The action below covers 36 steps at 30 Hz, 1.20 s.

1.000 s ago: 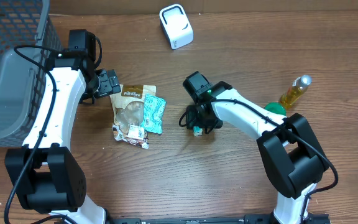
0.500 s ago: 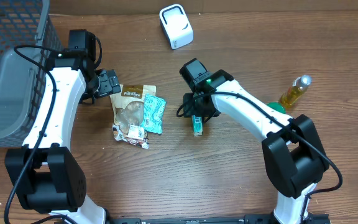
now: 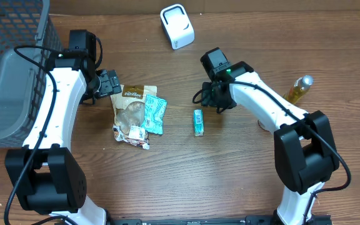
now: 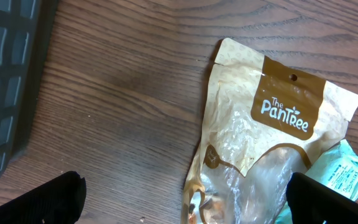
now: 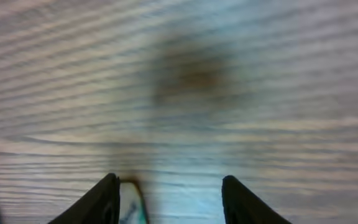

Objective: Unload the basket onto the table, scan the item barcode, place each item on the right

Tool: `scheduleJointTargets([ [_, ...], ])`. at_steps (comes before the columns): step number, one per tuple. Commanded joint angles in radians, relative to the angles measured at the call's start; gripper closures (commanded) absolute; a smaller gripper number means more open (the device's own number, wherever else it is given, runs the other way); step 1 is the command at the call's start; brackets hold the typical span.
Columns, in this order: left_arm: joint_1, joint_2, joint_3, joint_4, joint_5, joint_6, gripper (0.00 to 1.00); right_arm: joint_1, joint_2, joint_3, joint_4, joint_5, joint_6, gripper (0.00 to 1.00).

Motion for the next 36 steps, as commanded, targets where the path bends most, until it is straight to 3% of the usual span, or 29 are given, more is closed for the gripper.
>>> scheduleJointTargets([
  [1,0.000,-0.019,0.015,0.001,-0.005,0.001,0.00,-0.002,-0.040,0.023,-0.028,0.012,-0.002,0.53],
  [5,0.000,-0.019,0.015,0.001,-0.005,0.001,0.00,-0.002,-0.040,0.023,-0.083,0.013,-0.003,0.71],
  [7,0.000,-0.019,0.015,0.001,-0.005,0.001,0.00,-0.002,-0.040,0.023,-0.102,0.012,-0.002,0.71],
  [12,0.000,-0.019,0.015,0.001,-0.005,0.001,0.00,-0.002,-0.040,0.023,-0.124,-0.004,-0.003,0.84],
  [21,0.000,-0.019,0.015,0.001,-0.005,0.001,0.00,0.000,-0.040,0.021,-0.148,-0.155,-0.003,0.85],
  [36,0.000,-0.019,0.015,0.001,-0.005,0.001,0.00,0.018,-0.039,0.016,-0.158,-0.164,-0.002,0.96],
])
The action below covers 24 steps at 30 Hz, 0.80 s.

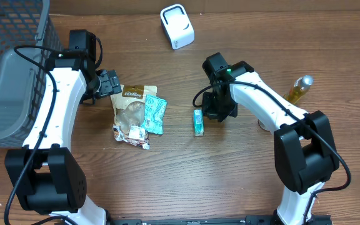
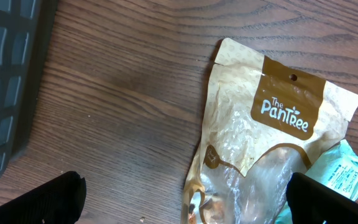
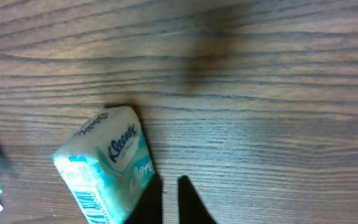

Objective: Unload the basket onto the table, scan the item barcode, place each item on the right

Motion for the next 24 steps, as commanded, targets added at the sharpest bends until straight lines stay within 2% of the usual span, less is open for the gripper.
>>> scheduleJointTargets([
  [1,0.000,-0.019,0.014,0.001,-0.005,0.001,0.00,0.018,-0.039,0.016,0.000,-0.005,-0.002,0.96],
  [24,0.000,-0.019,0.014,0.001,-0.005,0.001,0.00,0.057,-0.039,0.016,-0.011,-0.018,-0.002,0.96],
])
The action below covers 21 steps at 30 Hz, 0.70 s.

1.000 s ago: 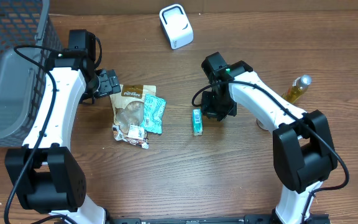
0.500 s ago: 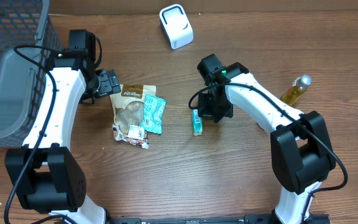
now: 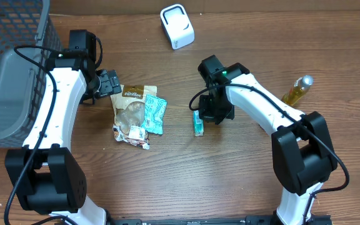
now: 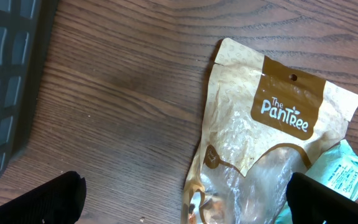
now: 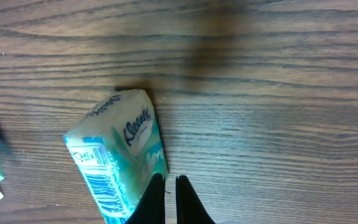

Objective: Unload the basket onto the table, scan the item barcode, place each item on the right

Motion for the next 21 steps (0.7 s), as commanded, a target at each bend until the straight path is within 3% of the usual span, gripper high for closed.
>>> scheduleJointTargets([
  [1,0.000,-0.019,0.014,0.001,-0.005,0.001,0.00,0.029,-0.039,0.016,0.003,-0.010,-0.003,0.96],
  [17,0.000,-0.019,0.014,0.001,-0.005,0.001,0.00,0.107,-0.039,0.016,0.045,-0.009,0.001,0.95],
  [18,0.000,-0.019,0.014,0.001,-0.005,0.001,0.00,0.107,-0.039,0.016,0.050,-0.008,0.001,0.80],
  [19,0.000,-0.019,0.014,0.001,-0.005,0.000,0.00,0.107,-0.039,0.016,0.053,-0.008,0.001,0.73],
  [21,0.000,-0.019,0.014,0.001,-0.005,0.001,0.00,0.105,-0.039,0.016,0.060,-0.005,0.001,0.67],
])
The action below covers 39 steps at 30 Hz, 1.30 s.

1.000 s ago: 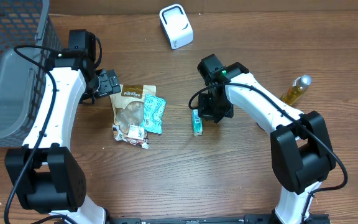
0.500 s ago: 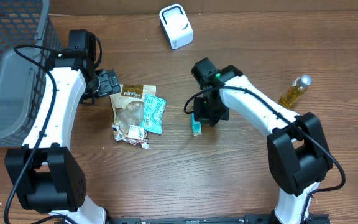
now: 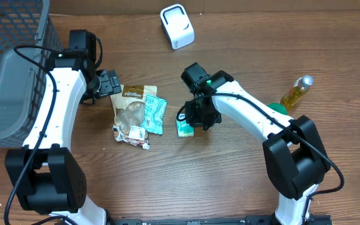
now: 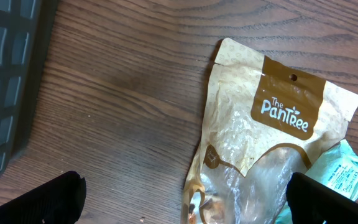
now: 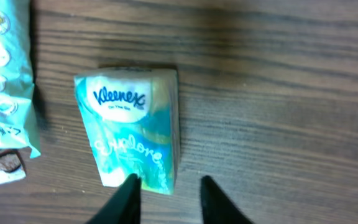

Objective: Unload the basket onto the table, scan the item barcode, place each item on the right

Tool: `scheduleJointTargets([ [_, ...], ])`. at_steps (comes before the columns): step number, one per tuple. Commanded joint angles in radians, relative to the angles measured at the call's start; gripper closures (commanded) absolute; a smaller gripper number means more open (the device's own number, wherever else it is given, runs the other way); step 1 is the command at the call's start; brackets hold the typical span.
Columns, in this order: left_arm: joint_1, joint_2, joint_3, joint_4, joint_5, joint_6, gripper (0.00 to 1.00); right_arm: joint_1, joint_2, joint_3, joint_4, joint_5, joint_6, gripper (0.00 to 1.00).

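Note:
The Kleenex tissue pack [image 5: 132, 127] lies flat on the table, its logo face up; in the overhead view the tissue pack [image 3: 185, 129] sits just right of the snack pile. My right gripper [image 5: 169, 199] is open at the pack's near edge: the left finger overlaps the pack's near right corner, the right one is over bare wood. No barcode shows on it. The white scanner [image 3: 177, 26] stands at the back. My left gripper [image 4: 185, 199] hangs open over the Pantree pouch [image 4: 272, 137], holding nothing.
A teal wipes packet [image 3: 155, 114] lies beside the pouch. A grey mesh basket [image 3: 8, 69] fills the left edge. At the right stand a yellow bottle [image 3: 297, 89] and a green object [image 3: 276, 108].
The tissue pack stood on its narrow side with the barcode showing; now it lies flat, a little further left. My right gripper was shut beside it and is now open.
My right gripper was open, low over bare wood near the pack. Then it was shut beside the pack's right side, then closer against it. Now the pack lies flat to the left and the gripper is open. The left arm has not moved.

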Motion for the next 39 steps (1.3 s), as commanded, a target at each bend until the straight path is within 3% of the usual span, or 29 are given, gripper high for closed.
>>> scheduleJointTargets([
  [1,0.000,-0.019,0.015,0.001,-0.005,0.001,0.00,0.003,-0.039,0.016,0.012,-0.002,-0.002,0.58],
  [2,0.000,-0.019,0.015,0.001,-0.005,0.001,0.00,0.003,-0.039,0.016,0.019,-0.001,-0.002,0.41],
  [7,0.000,-0.019,0.015,0.001,-0.005,0.001,0.00,0.003,-0.039,0.016,0.038,-0.002,-0.002,0.36],
  [9,0.000,-0.019,0.015,0.001,-0.005,0.001,0.00,0.003,-0.039,0.016,0.040,-0.002,-0.002,0.45],
  [11,0.000,-0.019,0.015,0.001,-0.005,0.001,0.00,0.003,-0.039,0.016,0.039,-0.002,-0.002,0.64],
  [13,0.000,-0.019,0.015,0.001,-0.005,0.001,0.00,0.003,-0.039,0.016,0.039,-0.002,-0.001,0.74],
  [26,0.000,-0.019,0.015,0.001,-0.005,0.001,0.00,0.003,-0.038,0.007,0.050,-0.003,0.025,0.75],
  [39,0.000,-0.019,0.015,0.001,-0.005,0.001,0.00,0.003,-0.038,-0.096,0.196,-0.043,0.025,0.73],
])
